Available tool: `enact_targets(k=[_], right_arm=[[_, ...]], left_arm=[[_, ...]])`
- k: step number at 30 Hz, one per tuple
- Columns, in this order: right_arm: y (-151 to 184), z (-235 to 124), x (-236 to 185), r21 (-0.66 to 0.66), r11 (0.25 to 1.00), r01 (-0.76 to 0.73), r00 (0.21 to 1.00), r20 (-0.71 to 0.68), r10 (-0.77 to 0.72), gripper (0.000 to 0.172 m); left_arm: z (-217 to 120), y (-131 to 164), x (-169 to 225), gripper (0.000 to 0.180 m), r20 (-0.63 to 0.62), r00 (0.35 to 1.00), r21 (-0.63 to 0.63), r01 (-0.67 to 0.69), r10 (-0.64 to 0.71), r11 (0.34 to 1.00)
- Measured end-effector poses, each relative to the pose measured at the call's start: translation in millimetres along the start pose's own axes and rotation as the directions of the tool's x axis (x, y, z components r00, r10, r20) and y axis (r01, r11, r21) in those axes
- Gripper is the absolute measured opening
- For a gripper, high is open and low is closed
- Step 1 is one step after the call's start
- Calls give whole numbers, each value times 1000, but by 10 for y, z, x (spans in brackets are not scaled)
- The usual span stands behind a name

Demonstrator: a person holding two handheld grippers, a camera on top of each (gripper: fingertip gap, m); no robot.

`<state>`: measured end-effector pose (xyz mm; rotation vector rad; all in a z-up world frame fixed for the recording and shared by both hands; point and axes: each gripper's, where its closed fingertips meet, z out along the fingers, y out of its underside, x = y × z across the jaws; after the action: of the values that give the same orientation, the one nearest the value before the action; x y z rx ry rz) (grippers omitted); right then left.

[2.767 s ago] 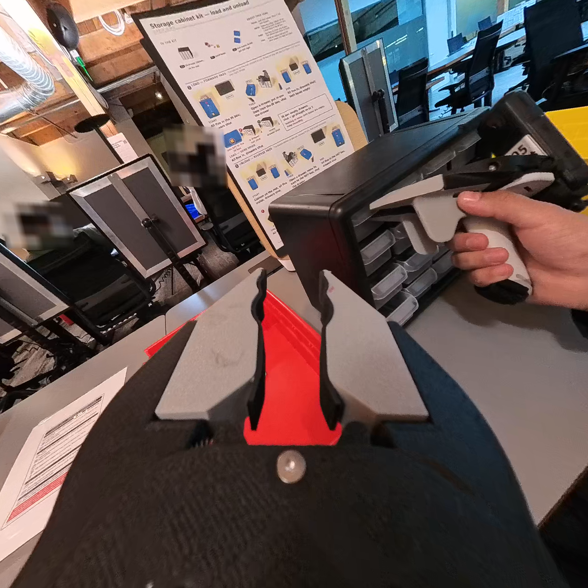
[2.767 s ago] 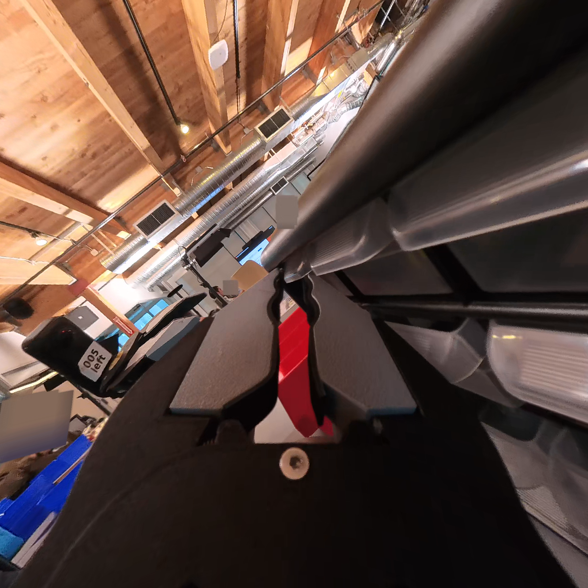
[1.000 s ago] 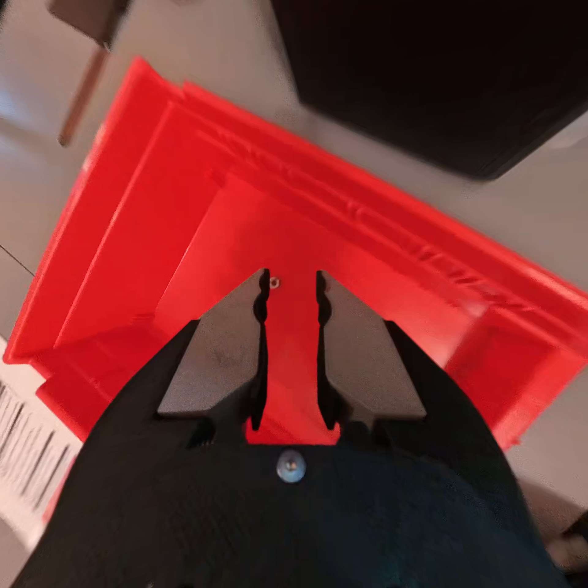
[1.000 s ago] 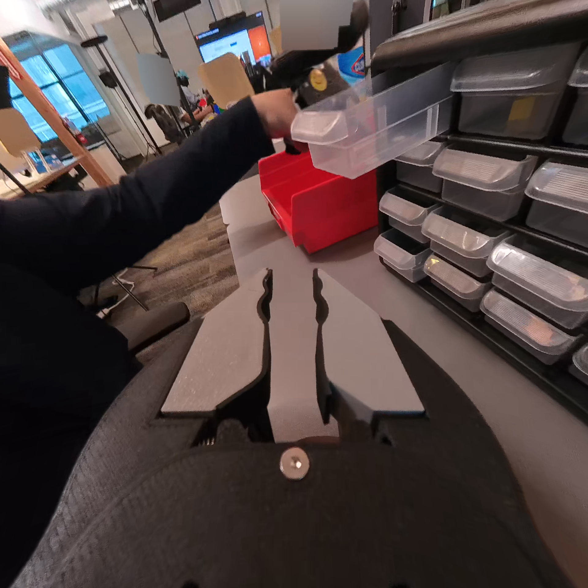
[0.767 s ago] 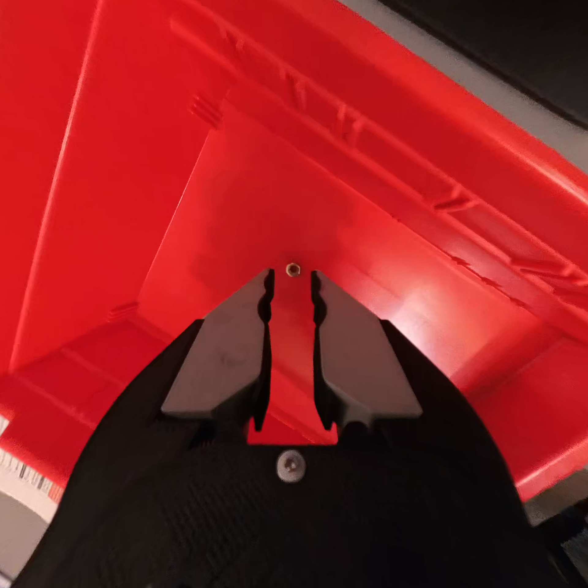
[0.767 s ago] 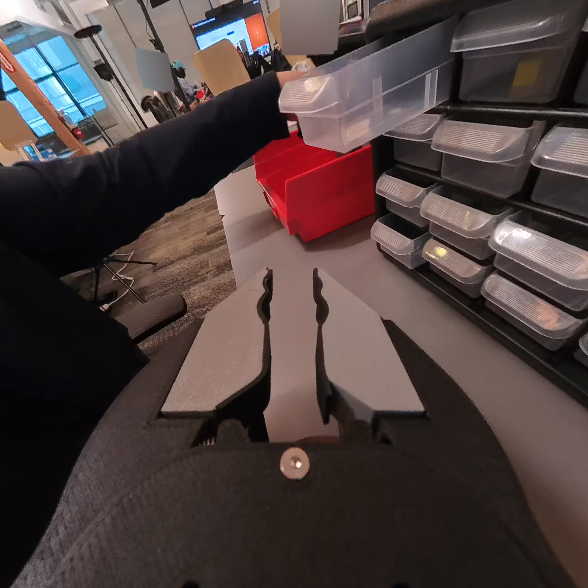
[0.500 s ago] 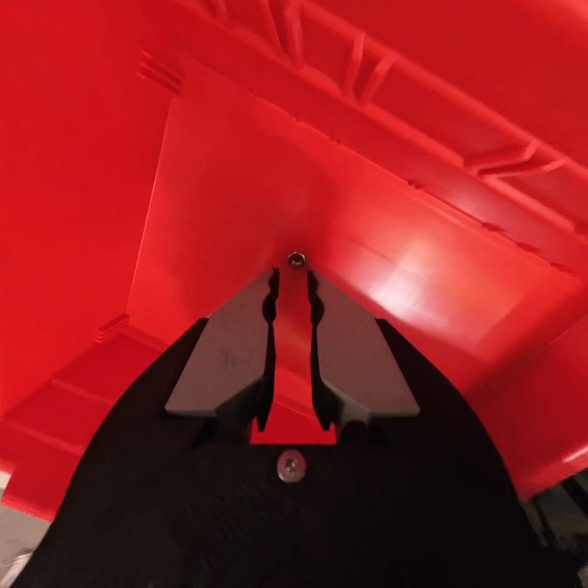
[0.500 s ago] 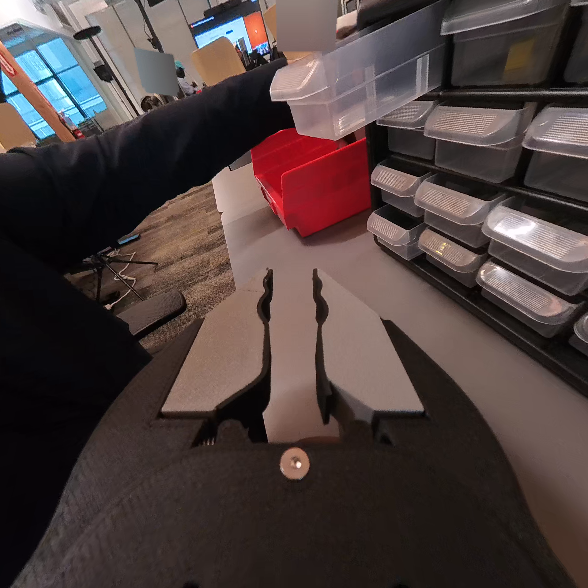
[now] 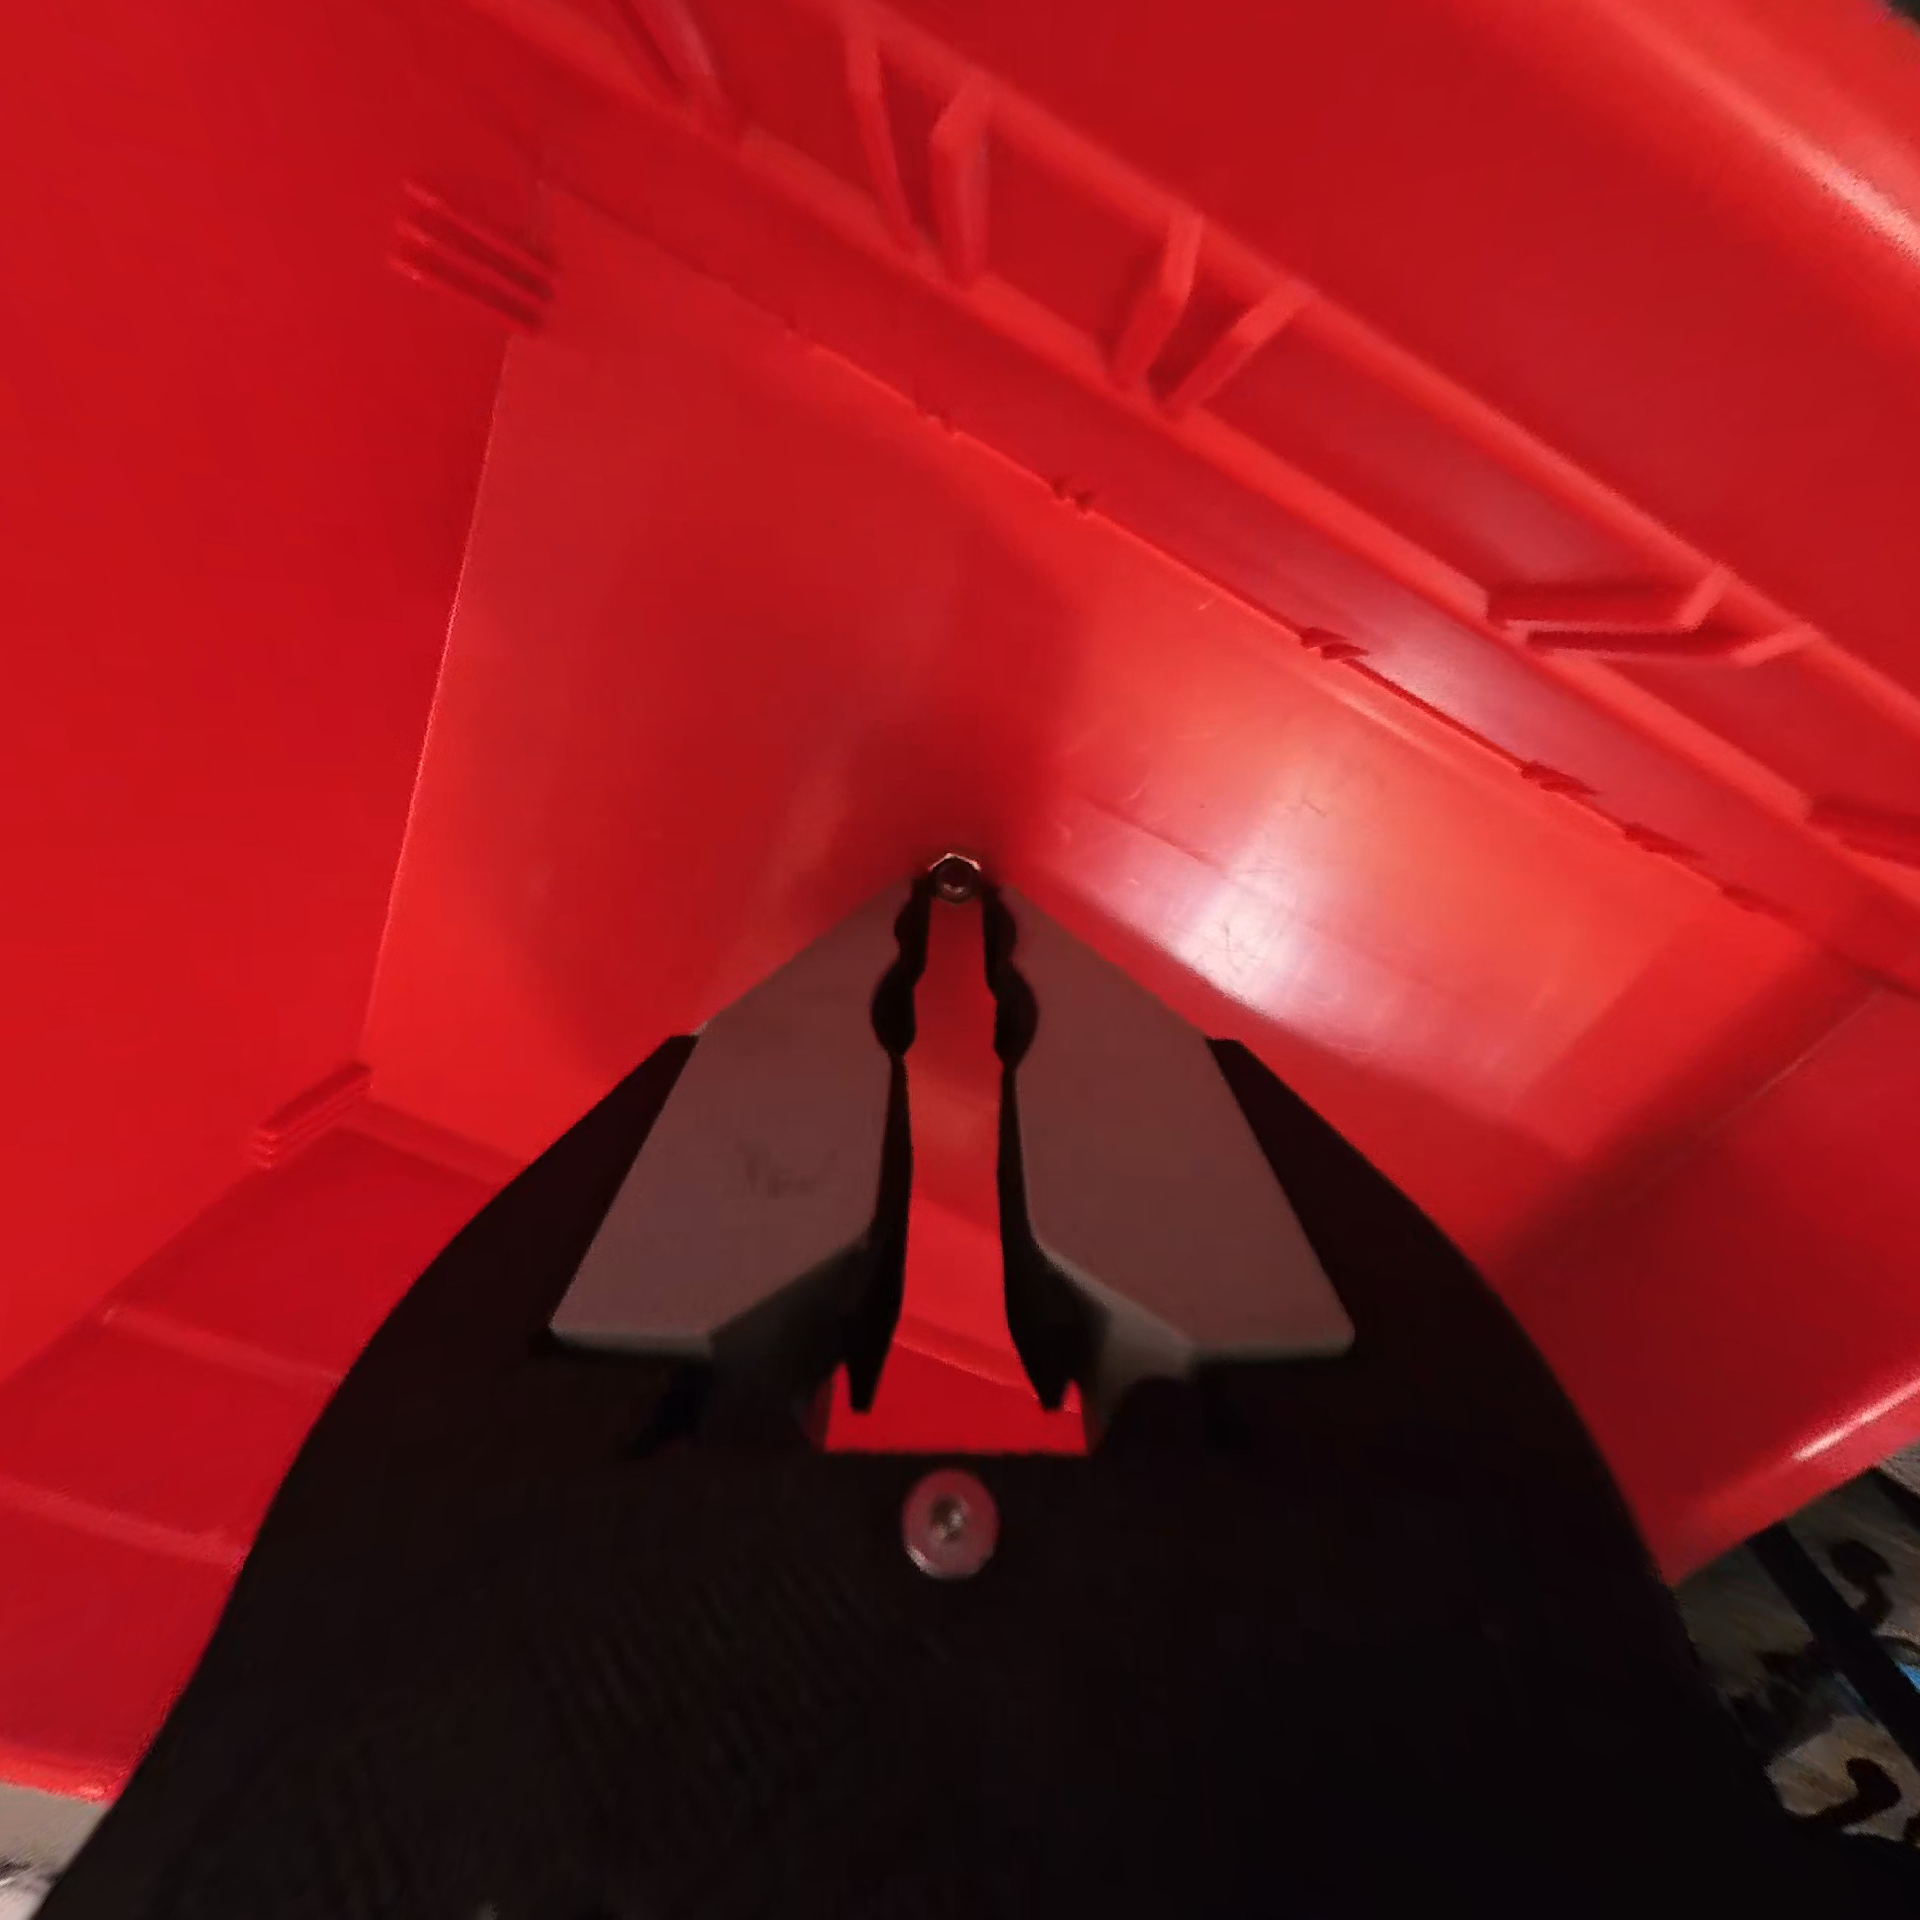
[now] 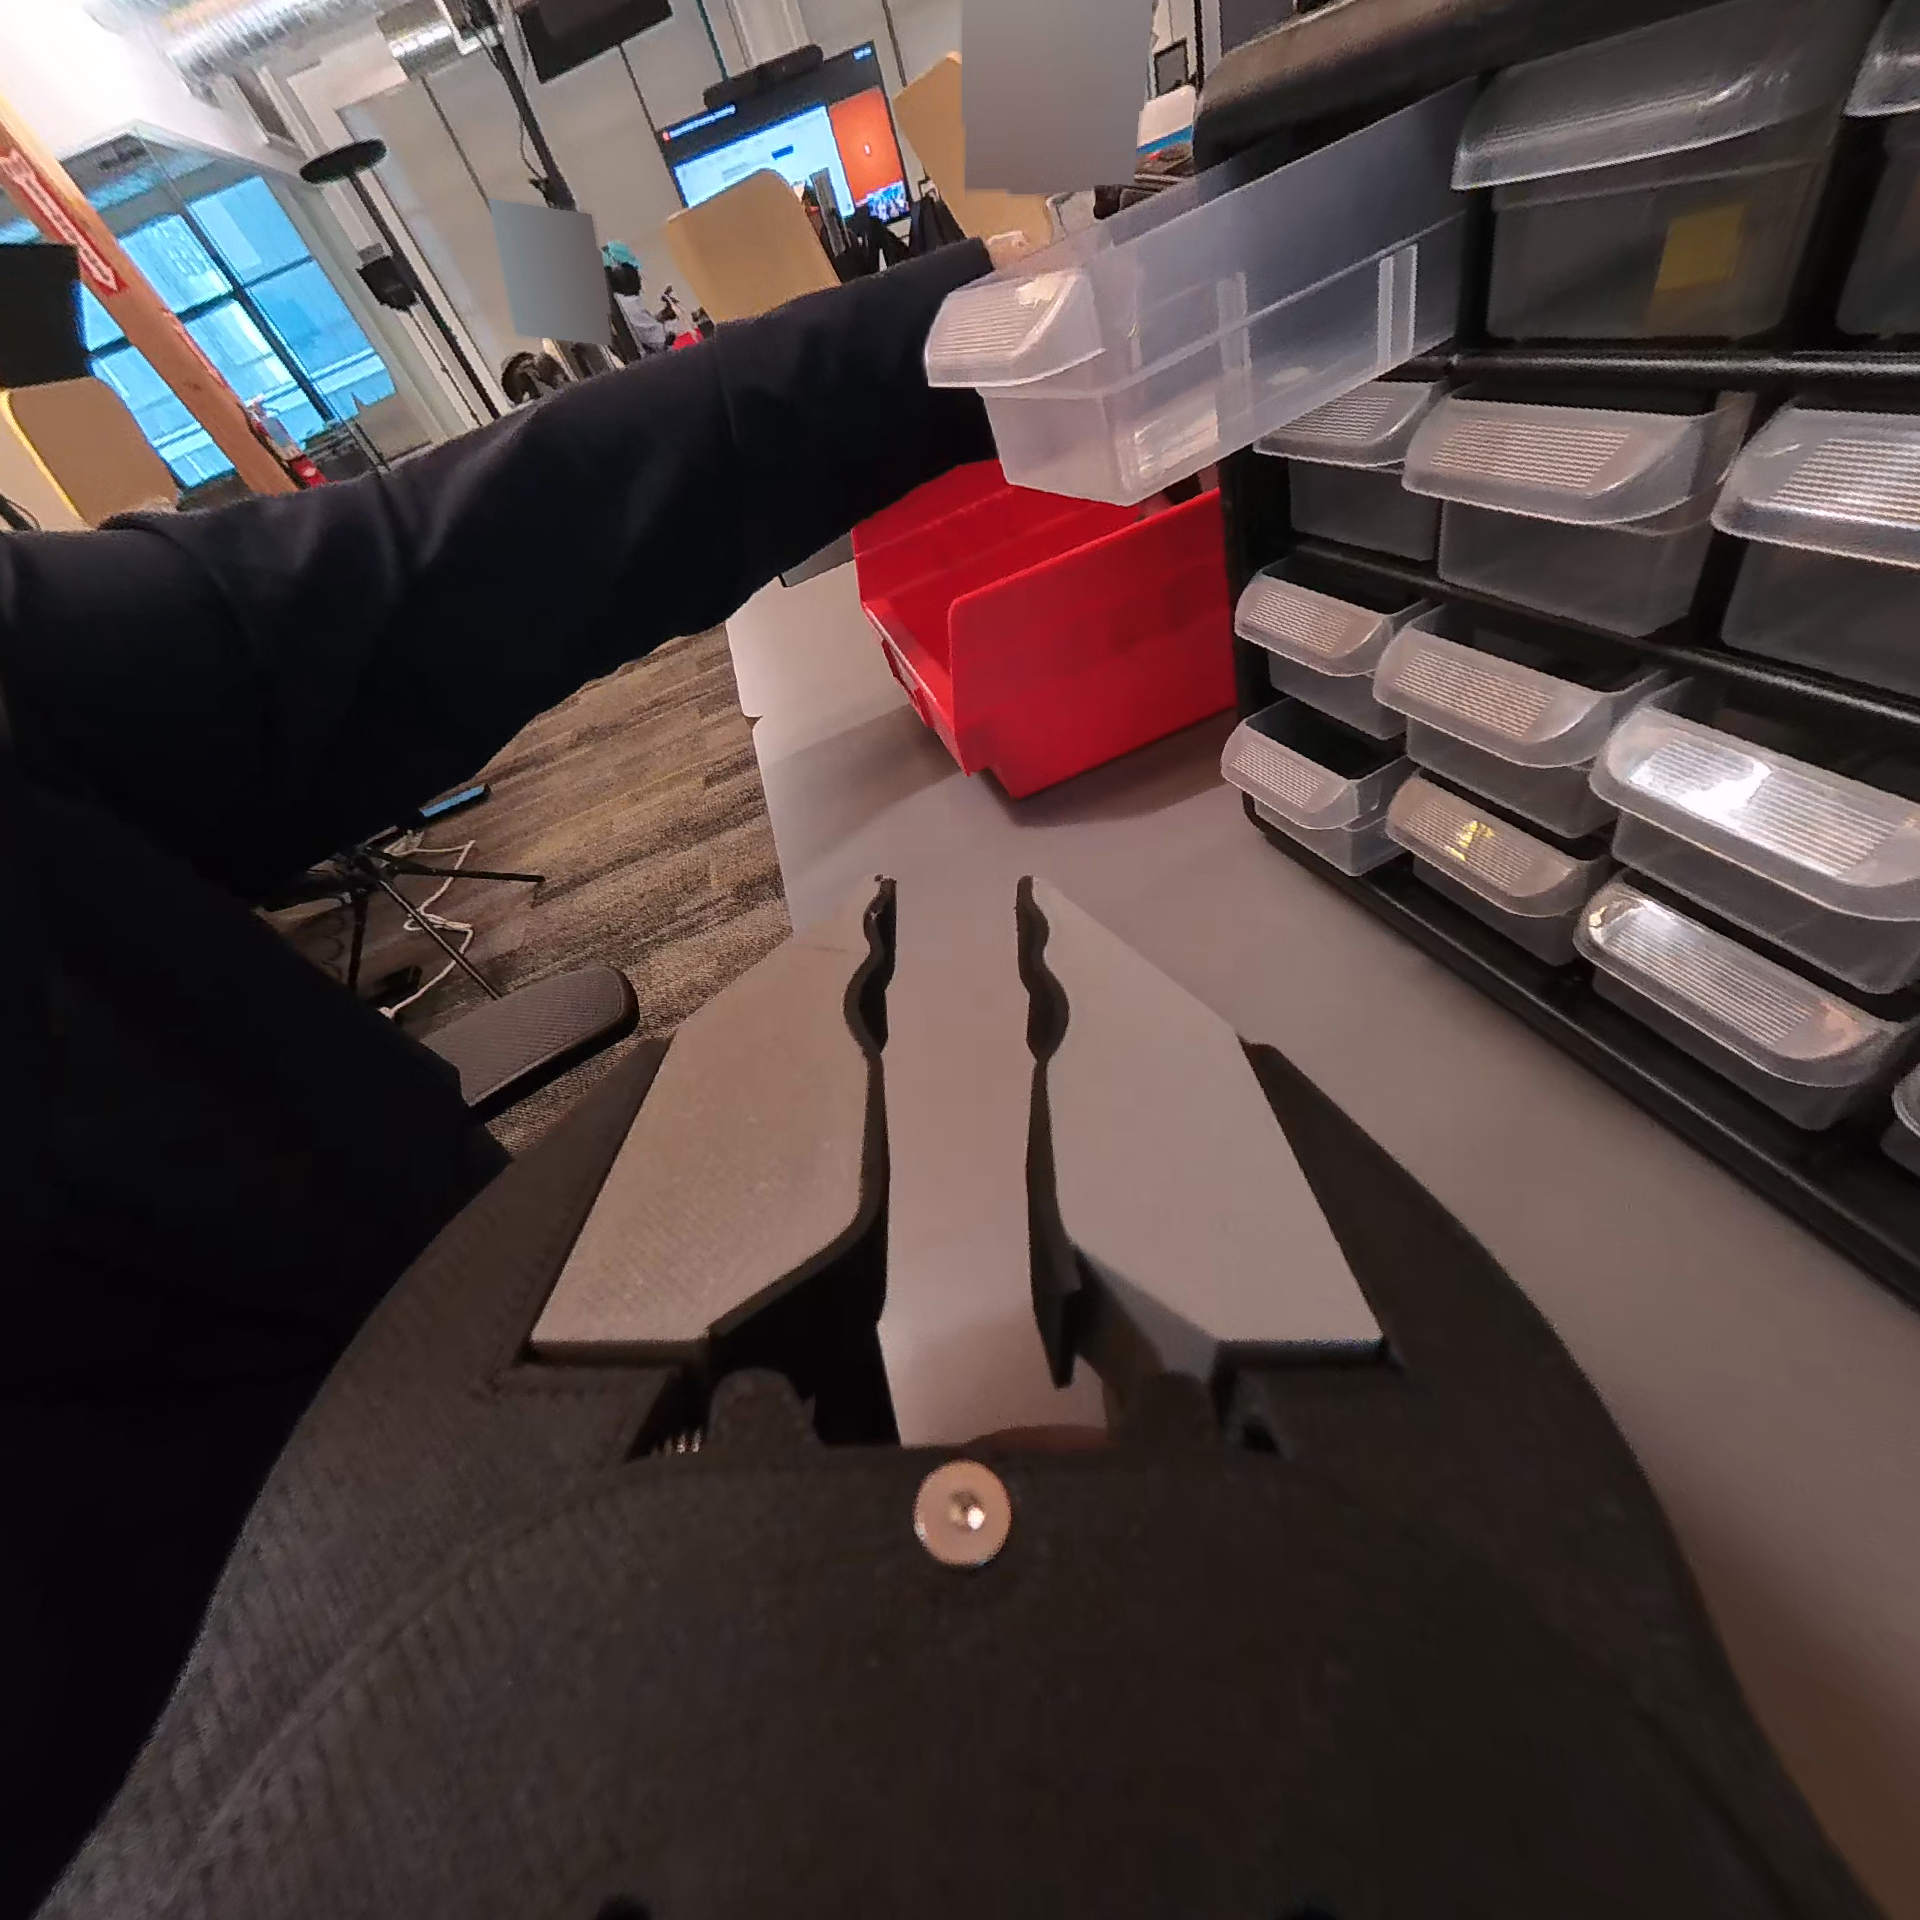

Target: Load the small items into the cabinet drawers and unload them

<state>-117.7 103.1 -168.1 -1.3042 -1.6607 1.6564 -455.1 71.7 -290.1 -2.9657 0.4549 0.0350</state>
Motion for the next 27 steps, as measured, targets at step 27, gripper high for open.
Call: enact_targets(k=[27], right_arm=[[-58, -49, -76, 12, 1000, 22, 1000, 6, -22, 19]], left_arm=[[7, -15, -89, 7, 23, 994, 19, 105, -106, 994]])
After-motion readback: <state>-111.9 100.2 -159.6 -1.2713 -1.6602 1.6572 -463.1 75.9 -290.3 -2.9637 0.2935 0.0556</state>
